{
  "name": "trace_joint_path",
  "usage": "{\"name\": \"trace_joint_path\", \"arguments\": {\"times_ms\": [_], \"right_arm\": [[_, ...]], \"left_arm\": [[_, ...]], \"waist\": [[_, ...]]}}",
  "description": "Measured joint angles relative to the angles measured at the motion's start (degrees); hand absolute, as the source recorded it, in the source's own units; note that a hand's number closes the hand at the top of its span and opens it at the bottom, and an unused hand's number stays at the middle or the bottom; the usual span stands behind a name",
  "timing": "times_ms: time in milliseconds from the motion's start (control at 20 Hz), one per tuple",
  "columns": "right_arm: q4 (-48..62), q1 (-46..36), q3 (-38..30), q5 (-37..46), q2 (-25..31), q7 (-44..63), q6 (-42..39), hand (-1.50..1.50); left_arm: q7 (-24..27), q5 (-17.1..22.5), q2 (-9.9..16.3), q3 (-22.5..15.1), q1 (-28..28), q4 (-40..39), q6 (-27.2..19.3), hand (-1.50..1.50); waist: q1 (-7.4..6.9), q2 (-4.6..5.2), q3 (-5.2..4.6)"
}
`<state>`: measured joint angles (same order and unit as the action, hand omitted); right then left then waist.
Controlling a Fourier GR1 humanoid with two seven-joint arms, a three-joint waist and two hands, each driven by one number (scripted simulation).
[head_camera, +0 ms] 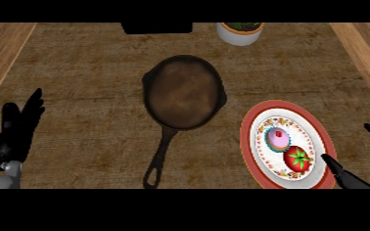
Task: Pick the tomato from the plate and place it in the pan
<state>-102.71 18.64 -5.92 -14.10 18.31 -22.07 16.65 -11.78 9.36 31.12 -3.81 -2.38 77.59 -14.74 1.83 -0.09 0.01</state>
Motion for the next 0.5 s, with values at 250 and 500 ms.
{"name": "trace_joint_path", "arguments": {"times_ms": [250,500], "right_arm": [[-7.68,6.31,-0.62,6.11,7.12,8.10,0.03,-1.50],[-12.96,8.94,-0.53,14.22,18.07,22.68,-1.83,-1.50]], "left_arm": [[-1.65,-1.03,-0.56,-0.54,-1.21,0.29,0.16,0.00],[-1.58,-1.12,0.18,-0.06,-2.55,-0.66,1.34,0.00]], "waist": [[-0.70,0.03,-0.11],[-1.68,0.39,-0.34]]}}
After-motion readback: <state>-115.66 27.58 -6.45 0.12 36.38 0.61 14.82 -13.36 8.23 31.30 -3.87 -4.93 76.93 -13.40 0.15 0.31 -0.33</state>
